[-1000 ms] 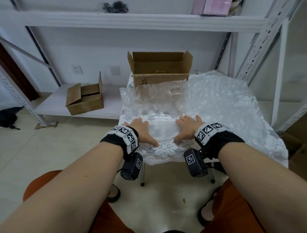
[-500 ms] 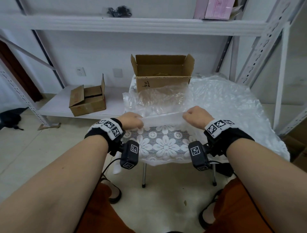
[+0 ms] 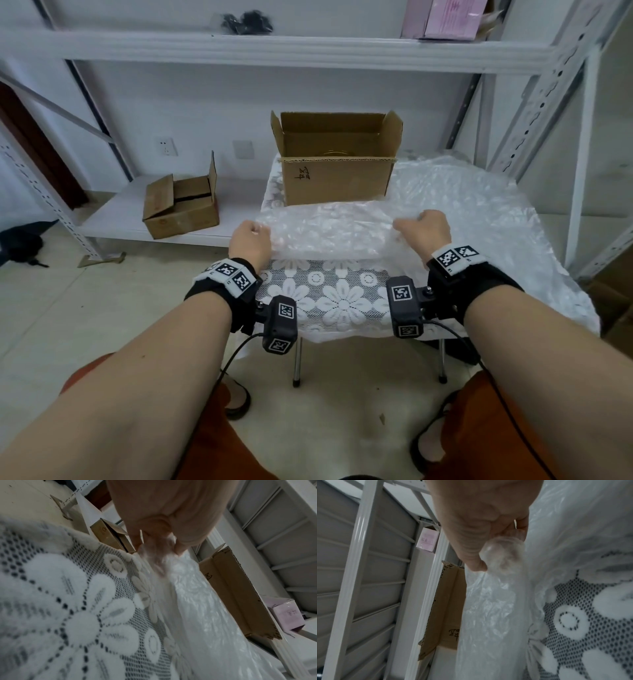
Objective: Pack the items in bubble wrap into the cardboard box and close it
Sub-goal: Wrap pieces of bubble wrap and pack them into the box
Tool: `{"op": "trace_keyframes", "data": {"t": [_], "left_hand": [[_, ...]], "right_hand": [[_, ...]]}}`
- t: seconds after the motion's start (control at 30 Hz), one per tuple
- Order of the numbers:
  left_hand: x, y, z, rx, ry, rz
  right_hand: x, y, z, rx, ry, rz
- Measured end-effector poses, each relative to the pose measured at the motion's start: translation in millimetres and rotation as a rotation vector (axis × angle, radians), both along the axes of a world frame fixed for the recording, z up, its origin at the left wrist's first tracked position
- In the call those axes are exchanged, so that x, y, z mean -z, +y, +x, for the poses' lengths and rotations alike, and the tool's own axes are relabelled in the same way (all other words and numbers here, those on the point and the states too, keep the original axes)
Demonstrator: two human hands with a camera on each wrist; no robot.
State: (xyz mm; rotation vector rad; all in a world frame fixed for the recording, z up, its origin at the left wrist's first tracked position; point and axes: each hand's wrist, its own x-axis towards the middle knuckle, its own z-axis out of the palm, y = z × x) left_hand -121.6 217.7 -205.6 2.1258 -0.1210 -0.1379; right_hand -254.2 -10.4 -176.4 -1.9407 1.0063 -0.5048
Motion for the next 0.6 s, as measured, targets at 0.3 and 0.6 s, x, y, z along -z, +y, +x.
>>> {"op": "trace_keyframes", "data": {"t": [0.3,0.6], "left_hand": [[6.8,-3.4,-6.8,-0.086,-0.020,0.096],[14.5,2.8,-12.7,-0.006,-0.150,0.412]], "right_hand": [[14.4,7.4,1.3,-0.025,-0.016,-0.124],[24.6,16.3,0.7,-0.102,0.091,-0.201]]}}
